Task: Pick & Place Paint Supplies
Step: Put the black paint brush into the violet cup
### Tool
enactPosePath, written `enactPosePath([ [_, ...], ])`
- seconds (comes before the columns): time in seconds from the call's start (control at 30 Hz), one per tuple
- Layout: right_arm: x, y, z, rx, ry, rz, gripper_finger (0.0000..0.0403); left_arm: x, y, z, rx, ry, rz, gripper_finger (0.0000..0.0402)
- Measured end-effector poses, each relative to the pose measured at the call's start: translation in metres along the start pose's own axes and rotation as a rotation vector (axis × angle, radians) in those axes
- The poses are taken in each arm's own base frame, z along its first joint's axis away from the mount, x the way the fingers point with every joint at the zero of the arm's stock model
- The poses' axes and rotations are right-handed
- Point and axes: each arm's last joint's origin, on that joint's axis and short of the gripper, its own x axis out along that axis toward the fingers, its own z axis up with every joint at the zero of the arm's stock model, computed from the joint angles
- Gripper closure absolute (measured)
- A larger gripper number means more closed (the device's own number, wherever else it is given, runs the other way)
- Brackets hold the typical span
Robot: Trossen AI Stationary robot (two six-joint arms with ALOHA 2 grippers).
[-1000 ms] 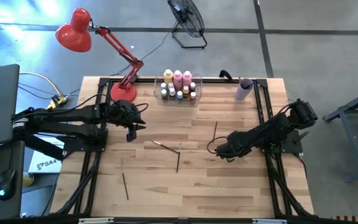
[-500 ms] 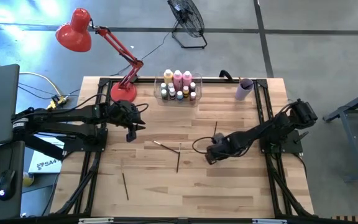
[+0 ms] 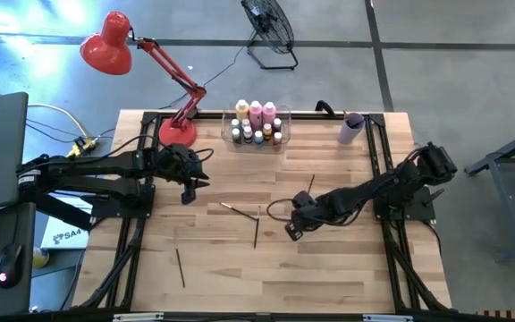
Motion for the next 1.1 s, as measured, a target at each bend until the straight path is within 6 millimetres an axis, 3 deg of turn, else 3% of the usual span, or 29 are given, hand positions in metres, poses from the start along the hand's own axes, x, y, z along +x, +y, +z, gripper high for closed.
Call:
enactPosePath([
  [0.4, -0.009, 0.024, -0.015, -0.468, -0.414, -0.03, 0.0401, 0.0, -0.003, 0.0, -0.114, 0.003, -0.095, 0.03],
  [0.6, -0.015, 0.028, -0.015, -0.429, -0.627, -0.101, 0.0401, 0.0, -0.003, 0.001, -0.148, -0.004, -0.095, 0.03],
  [1.1, -0.013, 0.028, -0.001, -0.433, -0.618, -0.077, 0.0401, 0.0, 0.001, 0.006, -0.119, -0.07, 0.044, 0.03],
])
